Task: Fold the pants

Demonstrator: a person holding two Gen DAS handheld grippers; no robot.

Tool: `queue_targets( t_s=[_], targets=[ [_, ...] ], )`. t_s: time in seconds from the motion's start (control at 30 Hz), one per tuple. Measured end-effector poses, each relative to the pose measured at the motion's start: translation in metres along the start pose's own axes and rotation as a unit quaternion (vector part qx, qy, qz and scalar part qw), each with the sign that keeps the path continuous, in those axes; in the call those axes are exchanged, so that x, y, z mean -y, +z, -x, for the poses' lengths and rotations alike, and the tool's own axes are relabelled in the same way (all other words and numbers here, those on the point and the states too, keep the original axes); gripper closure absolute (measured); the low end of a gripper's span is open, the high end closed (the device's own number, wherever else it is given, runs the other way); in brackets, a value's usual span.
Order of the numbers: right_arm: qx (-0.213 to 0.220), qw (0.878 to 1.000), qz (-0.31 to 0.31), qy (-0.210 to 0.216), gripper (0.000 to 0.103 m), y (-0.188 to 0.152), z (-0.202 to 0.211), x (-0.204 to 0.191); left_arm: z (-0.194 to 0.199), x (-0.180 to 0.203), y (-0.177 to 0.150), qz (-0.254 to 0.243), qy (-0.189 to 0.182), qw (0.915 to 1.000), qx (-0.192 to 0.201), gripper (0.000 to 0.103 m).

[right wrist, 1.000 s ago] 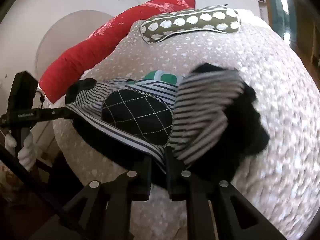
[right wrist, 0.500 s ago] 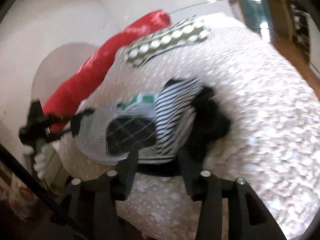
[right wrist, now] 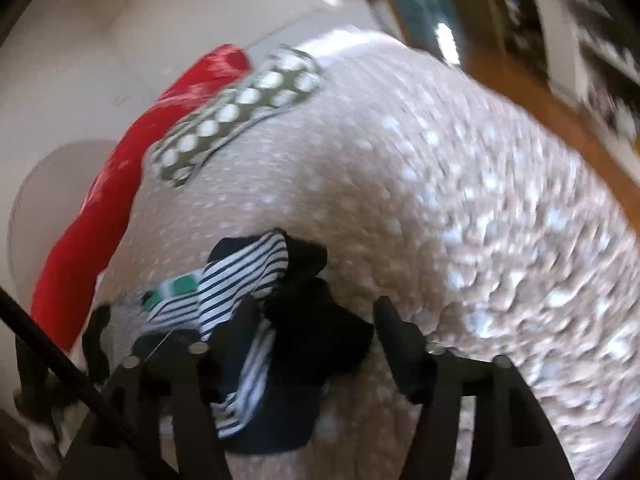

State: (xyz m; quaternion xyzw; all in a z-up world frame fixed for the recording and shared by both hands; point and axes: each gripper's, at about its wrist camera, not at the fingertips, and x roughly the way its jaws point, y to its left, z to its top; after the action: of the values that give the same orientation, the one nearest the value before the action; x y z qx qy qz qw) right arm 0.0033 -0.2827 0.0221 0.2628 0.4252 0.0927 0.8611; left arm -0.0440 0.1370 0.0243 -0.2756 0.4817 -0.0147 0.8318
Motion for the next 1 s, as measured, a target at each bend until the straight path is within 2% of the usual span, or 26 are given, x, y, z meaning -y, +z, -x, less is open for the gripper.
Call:
queue_targets(
  t_s=[0.03,0.07,0.13,0.3,0.4,0.53,0.63,0.73,0.8,0.87,0.93,1.0],
  targets=[
    [0.001,1.0,-0.017,0.013,0.034,-0.001,-0.001,0.004,0.0,0.001,-0.001,-0.004,0.004,1.0,0.002,0.088],
    [-0.004,0.999,-0.023,0.027,0.046,0.001,-0.002,0.005,-0.001,0.002,-0.002,-0.007,0.008,0.9999,0.004,0.088],
    [-0.039,0.992,-0.054,0.102,0.081,0.005,-0.004,0.012,-0.003,0.004,-0.003,-0.011,0.014,0.9998,0.009,0.088],
    [0.017,0.994,-0.038,0.097,0.083,0.016,0.034,0.016,-0.004,0.013,-0.007,-0.023,0.027,0.9992,0.019,0.088],
    [0.035,0.996,-0.035,0.072,0.085,0.016,0.047,0.023,-0.009,0.018,-0.01,-0.027,0.028,0.9991,0.018,0.088],
    [0.038,0.997,-0.064,0.016,0.093,0.007,0.045,0.053,-0.011,0.023,-0.018,-0.041,0.048,0.9972,0.039,0.088],
    [0.038,0.996,-0.085,-0.018,0.093,0.001,0.049,0.073,-0.009,0.021,-0.022,-0.045,0.046,0.9969,0.046,0.086],
    [0.063,0.994,-0.086,-0.014,0.092,0.0,0.068,0.076,-0.001,0.016,-0.022,-0.039,0.023,0.9978,0.049,0.086],
    [0.08,0.994,-0.069,-0.003,0.084,0.004,0.081,0.069,0.012,0.016,-0.024,-0.043,0.006,0.9973,0.059,0.086],
    [0.087,0.995,-0.056,0.008,0.054,0.008,0.086,0.06,0.026,0.015,-0.027,-0.05,-0.004,0.9963,0.07,0.086],
    [0.077,0.995,-0.055,0.026,0.044,0.011,0.079,0.054,0.041,0.014,-0.031,-0.054,-0.004,0.995,0.084,0.085],
    [0.064,0.995,-0.065,0.034,0.043,0.011,0.068,0.053,0.052,0.014,-0.034,-0.056,-0.003,0.994,0.093,0.084]
  ],
)
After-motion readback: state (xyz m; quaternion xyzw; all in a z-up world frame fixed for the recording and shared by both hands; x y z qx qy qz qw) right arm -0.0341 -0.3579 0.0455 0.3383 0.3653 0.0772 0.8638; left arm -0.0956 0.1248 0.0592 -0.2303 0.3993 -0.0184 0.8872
